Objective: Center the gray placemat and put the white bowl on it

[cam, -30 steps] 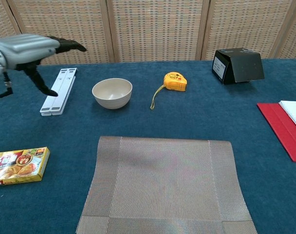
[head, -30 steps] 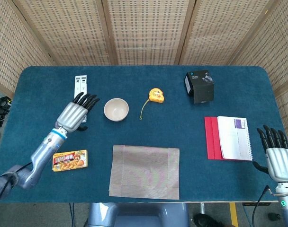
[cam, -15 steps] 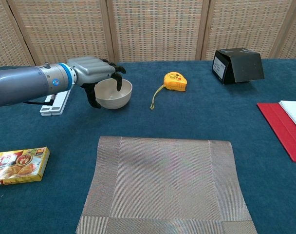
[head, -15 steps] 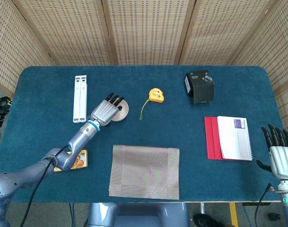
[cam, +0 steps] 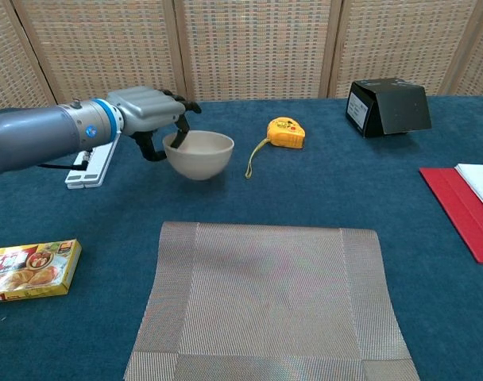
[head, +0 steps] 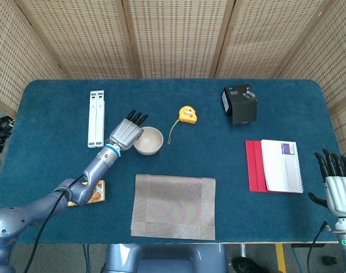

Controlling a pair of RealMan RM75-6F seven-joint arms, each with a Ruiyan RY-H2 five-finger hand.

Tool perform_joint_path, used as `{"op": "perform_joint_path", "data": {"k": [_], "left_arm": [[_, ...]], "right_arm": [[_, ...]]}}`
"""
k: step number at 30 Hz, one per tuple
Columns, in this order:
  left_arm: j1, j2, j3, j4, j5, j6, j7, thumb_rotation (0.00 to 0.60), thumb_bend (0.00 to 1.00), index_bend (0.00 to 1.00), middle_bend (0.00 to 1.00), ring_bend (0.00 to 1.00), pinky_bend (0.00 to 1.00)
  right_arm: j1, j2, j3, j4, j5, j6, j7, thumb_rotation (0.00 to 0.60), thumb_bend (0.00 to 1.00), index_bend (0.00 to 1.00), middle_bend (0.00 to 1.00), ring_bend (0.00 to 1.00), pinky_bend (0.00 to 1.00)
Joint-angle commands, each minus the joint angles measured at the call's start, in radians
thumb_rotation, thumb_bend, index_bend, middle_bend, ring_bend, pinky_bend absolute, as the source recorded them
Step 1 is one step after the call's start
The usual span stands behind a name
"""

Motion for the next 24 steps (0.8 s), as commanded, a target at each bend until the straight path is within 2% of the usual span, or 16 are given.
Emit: {"op": "perform_joint_path", "data": {"k": [1, 8, 12, 19, 24], "left_arm": [[0.031, 0.064, -0.014, -0.051, -0.023, 0.047, -0.004, 0.600, 0.45, 0.73, 0.00, 0.00, 0.00], [0.131, 0.223, -0.011, -0.118, -0.066, 0.121, -0.049, 0.600, 0.45, 0.73, 0.00, 0.00, 0.00], [0.211, 0.284, 0.015, -0.081, -0.103, 0.119, -0.122, 0.600, 0.45, 0.73, 0.00, 0.00, 0.00], [0.295, 0.247, 0.061, 0.112, -0.101, 0.071, -0.300, 0.600, 0.45, 0.73, 0.00, 0.00, 0.00], [0.316, 0.182, 0.098, 0.238, -0.034, 0.066, -0.417, 0.600, 0.45, 0.73, 0.00, 0.00, 0.00]], "right_arm": [[-0.002, 0.002, -0.004, -0.006, -0.008, 0.006, 0.001, 0.600, 0.00, 0.00, 0.00, 0.00, 0.00], [-0.009, 0.009, -0.020, -0.032, -0.049, 0.031, -0.004, 0.600, 0.00, 0.00, 0.00, 0.00, 0.00], [-0.012, 0.012, -0.030, -0.046, -0.071, 0.042, -0.008, 0.600, 0.00, 0.00, 0.00, 0.00, 0.00], [-0.016, 0.013, -0.040, -0.064, -0.098, 0.056, -0.028, 0.600, 0.00, 0.00, 0.00, 0.00, 0.00], [-0.015, 0.010, -0.043, -0.071, -0.104, 0.056, -0.042, 0.600, 0.00, 0.00, 0.00, 0.00, 0.00]]}}
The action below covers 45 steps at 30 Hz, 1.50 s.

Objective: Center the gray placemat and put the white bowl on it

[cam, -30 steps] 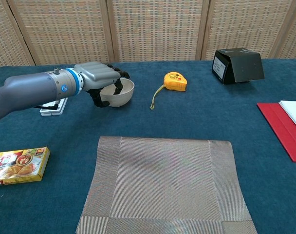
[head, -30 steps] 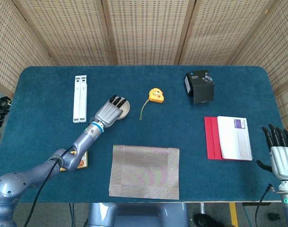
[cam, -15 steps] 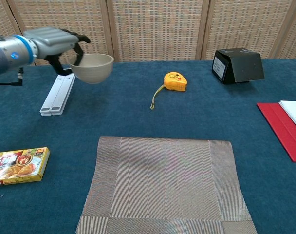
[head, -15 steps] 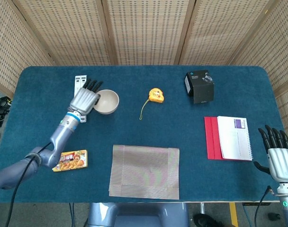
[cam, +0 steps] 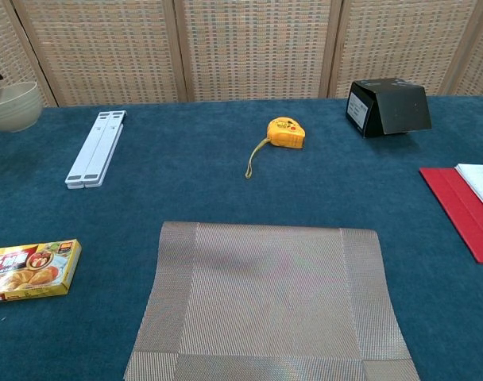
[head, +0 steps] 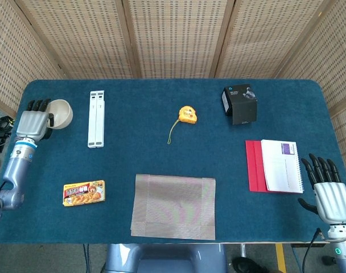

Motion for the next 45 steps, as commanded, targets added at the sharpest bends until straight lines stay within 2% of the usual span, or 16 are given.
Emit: {"op": "perform_joint_path", "data": {"k": [1, 6, 8, 9, 11, 12, 13, 15, 17, 23, 27, 31, 36, 45], "left_arm": [[0.029, -0.065, 0.041, 0.108, 0.063, -0.010, -0.111, 0.600, 0.45, 0.73, 0.00, 0.00, 0.00], [0.037, -0.110, 0.068, 0.180, 0.113, -0.012, -0.179, 0.600, 0.45, 0.71, 0.00, 0.00, 0.00], [0.039, -0.121, 0.074, 0.201, 0.127, -0.012, -0.198, 0.600, 0.43, 0.65, 0.00, 0.00, 0.00], [0.040, -0.124, 0.078, 0.208, 0.135, -0.010, -0.206, 0.600, 0.37, 0.56, 0.00, 0.00, 0.00], [0.042, -0.126, 0.085, 0.215, 0.151, -0.003, -0.221, 0.600, 0.17, 0.32, 0.00, 0.00, 0.00], [0.044, -0.123, 0.091, 0.213, 0.162, 0.005, -0.228, 0.600, 0.06, 0.17, 0.00, 0.00, 0.00], [0.046, -0.120, 0.094, 0.209, 0.170, 0.012, -0.235, 0.600, 0.00, 0.06, 0.00, 0.00, 0.00], [0.053, -0.105, 0.103, 0.188, 0.196, 0.050, -0.267, 0.600, 0.00, 0.00, 0.00, 0.00, 0.00], [0.075, -0.064, 0.107, 0.130, 0.256, 0.210, -0.347, 0.600, 0.00, 0.00, 0.00, 0.00, 0.00], [0.112, 0.033, 0.130, -0.013, 0.391, 0.505, -0.464, 0.600, 0.00, 0.00, 0.00, 0.00, 0.00], [0.115, 0.092, 0.184, -0.156, 0.506, 0.611, -0.457, 0.600, 0.00, 0.01, 0.00, 0.00, 0.00], [0.099, 0.122, 0.252, -0.304, 0.630, 0.644, -0.414, 0.600, 0.00, 0.15, 0.00, 0.00, 0.00], [0.076, 0.102, 0.324, -0.415, 0.754, 0.626, -0.320, 0.600, 0.00, 0.30, 0.00, 0.00, 0.00], [0.026, 0.016, 0.390, -0.498, 0.879, 0.543, -0.235, 0.600, 0.00, 0.38, 0.00, 0.00, 0.00]], "right_arm": [[0.001, -0.002, -0.001, -0.002, -0.002, -0.002, -0.006, 0.600, 0.00, 0.00, 0.00, 0.00, 0.00], [0.004, -0.006, -0.003, 0.000, -0.002, -0.009, -0.009, 0.600, 0.00, 0.00, 0.00, 0.00, 0.00], [0.005, -0.007, -0.002, 0.001, -0.002, -0.009, -0.009, 0.600, 0.00, 0.00, 0.00, 0.00, 0.00], [0.004, -0.007, -0.002, 0.002, -0.001, -0.008, -0.008, 0.600, 0.00, 0.00, 0.00, 0.00, 0.00], [0.004, -0.007, -0.002, 0.002, -0.001, -0.009, -0.007, 0.600, 0.00, 0.00, 0.00, 0.00, 0.00], [0.004, -0.007, -0.002, 0.002, -0.001, -0.009, -0.007, 0.600, 0.00, 0.00, 0.00, 0.00, 0.00], [0.004, -0.006, -0.003, 0.002, -0.001, -0.010, -0.007, 0.600, 0.00, 0.00, 0.00, 0.00, 0.00], [0.004, -0.006, -0.005, 0.001, -0.005, -0.010, -0.006, 0.600, 0.00, 0.00, 0.00, 0.00, 0.00], [0.003, -0.005, -0.006, -0.002, -0.012, -0.002, -0.006, 0.600, 0.00, 0.00, 0.00, 0.00, 0.00], [0.001, -0.002, -0.003, -0.003, -0.011, 0.002, 0.000, 0.600, 0.00, 0.00, 0.00, 0.00, 0.00], [0.001, -0.002, -0.002, -0.002, -0.008, 0.001, -0.001, 0.600, 0.00, 0.00, 0.00, 0.00, 0.00], [0.001, -0.005, -0.002, -0.001, -0.005, -0.001, -0.005, 0.600, 0.00, 0.00, 0.00, 0.00, 0.00], [0.002, -0.008, 0.001, 0.004, 0.003, -0.005, -0.009, 0.600, 0.00, 0.00, 0.00, 0.00, 0.00], [0.006, -0.010, 0.007, 0.015, 0.021, -0.020, -0.004, 0.600, 0.00, 0.00, 0.00, 0.00, 0.00]]}}
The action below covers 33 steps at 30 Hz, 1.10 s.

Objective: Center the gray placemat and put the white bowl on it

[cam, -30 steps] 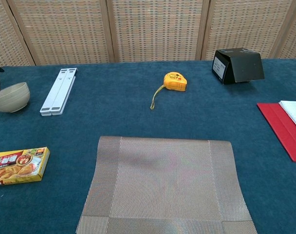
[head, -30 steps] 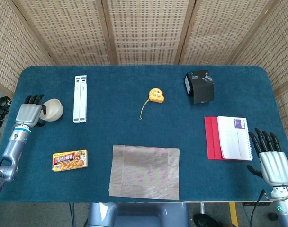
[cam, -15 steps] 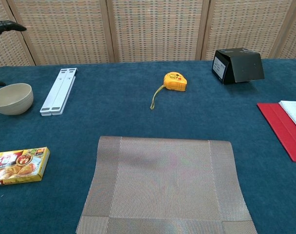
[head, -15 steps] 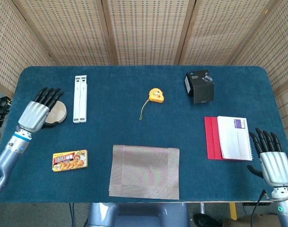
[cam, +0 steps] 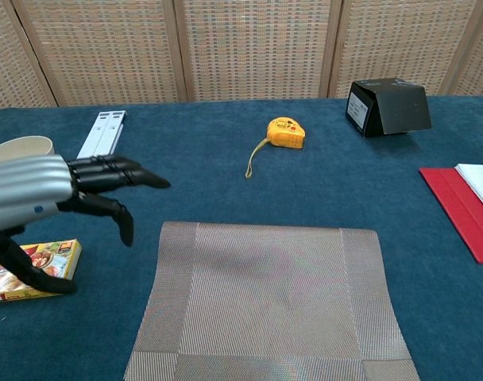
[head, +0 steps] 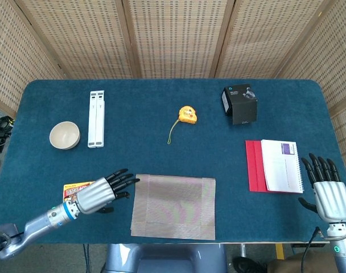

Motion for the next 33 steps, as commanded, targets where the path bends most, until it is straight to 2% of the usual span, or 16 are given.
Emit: {"op": "perform_joint_path", "data": {"k": [1, 7, 12, 17, 25, 33], "left_arm": [[-0.030, -0.039, 0.027, -0.028, 0.039, -0.050, 0.026, 0.600, 0.00, 0.38, 0.00, 0.00, 0.00], [-0.054, -0.108, 0.046, -0.030, 0.050, -0.129, 0.046, 0.600, 0.00, 0.38, 0.00, 0.00, 0.00], [-0.059, -0.142, 0.055, -0.015, 0.052, -0.146, 0.062, 0.600, 0.00, 0.38, 0.00, 0.00, 0.00], [-0.045, -0.165, 0.068, 0.030, 0.073, -0.109, 0.094, 0.600, 0.00, 0.38, 0.00, 0.00, 0.00], [-0.020, -0.220, 0.100, 0.137, 0.092, -0.046, 0.043, 0.600, 0.00, 0.38, 0.00, 0.00, 0.00], [-0.016, -0.275, 0.096, 0.204, 0.083, -0.032, 0.026, 0.600, 0.00, 0.38, 0.00, 0.00, 0.00]], "right_arm": [[0.000, 0.000, 0.002, 0.002, 0.003, -0.001, 0.002, 0.600, 0.00, 0.00, 0.00, 0.00, 0.00], [0.000, 0.002, 0.005, 0.007, 0.011, -0.003, 0.008, 0.600, 0.00, 0.00, 0.00, 0.00, 0.00], [-0.002, 0.005, 0.006, 0.008, 0.015, -0.003, 0.016, 0.600, 0.00, 0.00, 0.00, 0.00, 0.00], [-0.003, 0.007, 0.007, 0.010, 0.019, -0.005, 0.025, 0.600, 0.00, 0.00, 0.00, 0.00, 0.00], [-0.002, 0.010, 0.007, 0.012, 0.018, -0.006, 0.032, 0.600, 0.00, 0.00, 0.00, 0.00, 0.00], [-0.002, 0.009, 0.007, 0.012, 0.018, -0.005, 0.030, 0.600, 0.00, 0.00, 0.00, 0.00, 0.00]]}}
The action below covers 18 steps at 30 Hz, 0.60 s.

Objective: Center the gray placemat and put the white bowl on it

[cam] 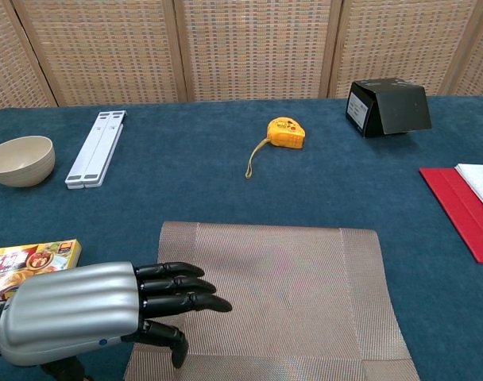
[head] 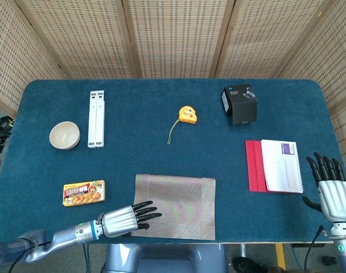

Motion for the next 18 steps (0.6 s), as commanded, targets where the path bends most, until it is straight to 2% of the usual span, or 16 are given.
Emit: {"op": "perform_joint_path", "data": {"k": [1, 9, 11, 16, 18], "left_arm": [[-0.001, -0.015, -0.001, 0.012, -0.006, -0.002, -0.010, 0.600, 0.00, 0.38, 0.00, 0.00, 0.00], [-0.008, -0.041, 0.001, 0.039, -0.013, -0.002, -0.016, 0.600, 0.00, 0.39, 0.00, 0.00, 0.00], [-0.009, -0.041, 0.004, 0.038, -0.016, -0.002, -0.025, 0.600, 0.06, 0.39, 0.00, 0.00, 0.00], [-0.014, -0.043, 0.007, 0.039, -0.021, 0.003, -0.037, 0.600, 0.32, 0.41, 0.00, 0.00, 0.00], [-0.015, -0.043, 0.007, 0.039, -0.024, 0.006, -0.040, 0.600, 0.37, 0.41, 0.00, 0.00, 0.00]], "right_arm": [[0.000, 0.000, 0.000, 0.000, 0.000, 0.000, -0.001, 0.600, 0.00, 0.00, 0.00, 0.00, 0.00], [0.000, -0.001, 0.000, 0.001, 0.001, -0.002, -0.001, 0.600, 0.00, 0.00, 0.00, 0.00, 0.00], [0.001, -0.001, -0.001, 0.001, 0.001, -0.002, -0.001, 0.600, 0.00, 0.00, 0.00, 0.00, 0.00], [0.000, 0.000, -0.001, 0.000, 0.000, -0.001, 0.000, 0.600, 0.00, 0.00, 0.00, 0.00, 0.00], [0.000, 0.001, -0.001, 0.000, 0.000, -0.001, 0.001, 0.600, 0.00, 0.00, 0.00, 0.00, 0.00]]}}
